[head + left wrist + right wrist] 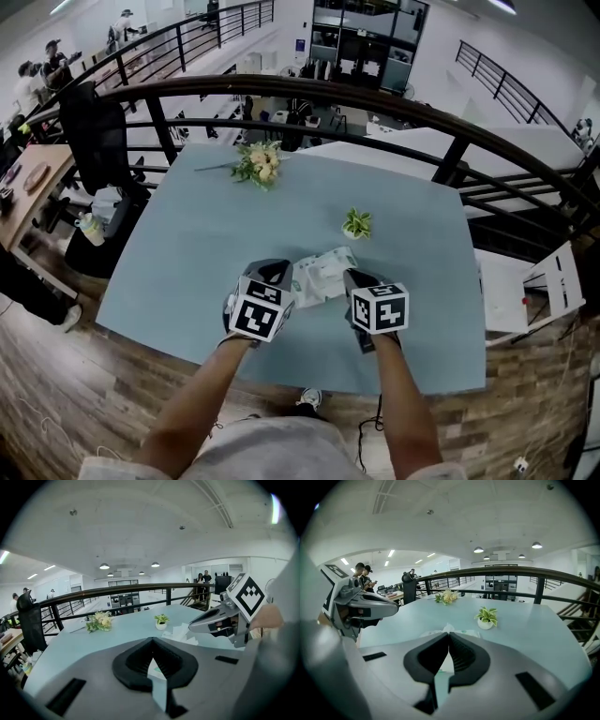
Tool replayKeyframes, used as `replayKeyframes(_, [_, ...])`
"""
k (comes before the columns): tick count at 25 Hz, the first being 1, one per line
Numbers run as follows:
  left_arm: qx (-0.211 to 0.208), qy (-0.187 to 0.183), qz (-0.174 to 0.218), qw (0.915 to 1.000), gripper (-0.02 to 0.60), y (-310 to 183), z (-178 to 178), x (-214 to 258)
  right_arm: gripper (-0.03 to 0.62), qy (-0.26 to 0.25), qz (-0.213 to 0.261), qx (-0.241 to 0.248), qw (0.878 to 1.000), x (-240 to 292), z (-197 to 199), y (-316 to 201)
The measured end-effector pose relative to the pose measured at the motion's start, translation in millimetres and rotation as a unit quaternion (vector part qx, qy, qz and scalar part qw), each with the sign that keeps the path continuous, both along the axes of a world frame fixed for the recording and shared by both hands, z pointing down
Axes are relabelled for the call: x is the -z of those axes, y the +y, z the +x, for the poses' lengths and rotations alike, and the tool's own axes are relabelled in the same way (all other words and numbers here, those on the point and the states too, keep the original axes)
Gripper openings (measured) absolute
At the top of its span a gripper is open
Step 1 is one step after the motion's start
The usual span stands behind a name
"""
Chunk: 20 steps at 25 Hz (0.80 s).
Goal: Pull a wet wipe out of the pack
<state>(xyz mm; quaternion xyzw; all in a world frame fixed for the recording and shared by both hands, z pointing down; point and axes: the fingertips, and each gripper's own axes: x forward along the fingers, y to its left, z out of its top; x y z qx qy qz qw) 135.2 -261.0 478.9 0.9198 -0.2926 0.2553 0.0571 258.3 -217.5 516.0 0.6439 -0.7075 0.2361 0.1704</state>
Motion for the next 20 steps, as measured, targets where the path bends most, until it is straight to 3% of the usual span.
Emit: replayKeyframes(20, [0.002, 0.013, 0.003, 0.9999, -0.008, 10.3, -10.9, 4.3, 0.008, 0.011, 0.036, -0.025, 0.999, 28.2, -1.8, 14.6])
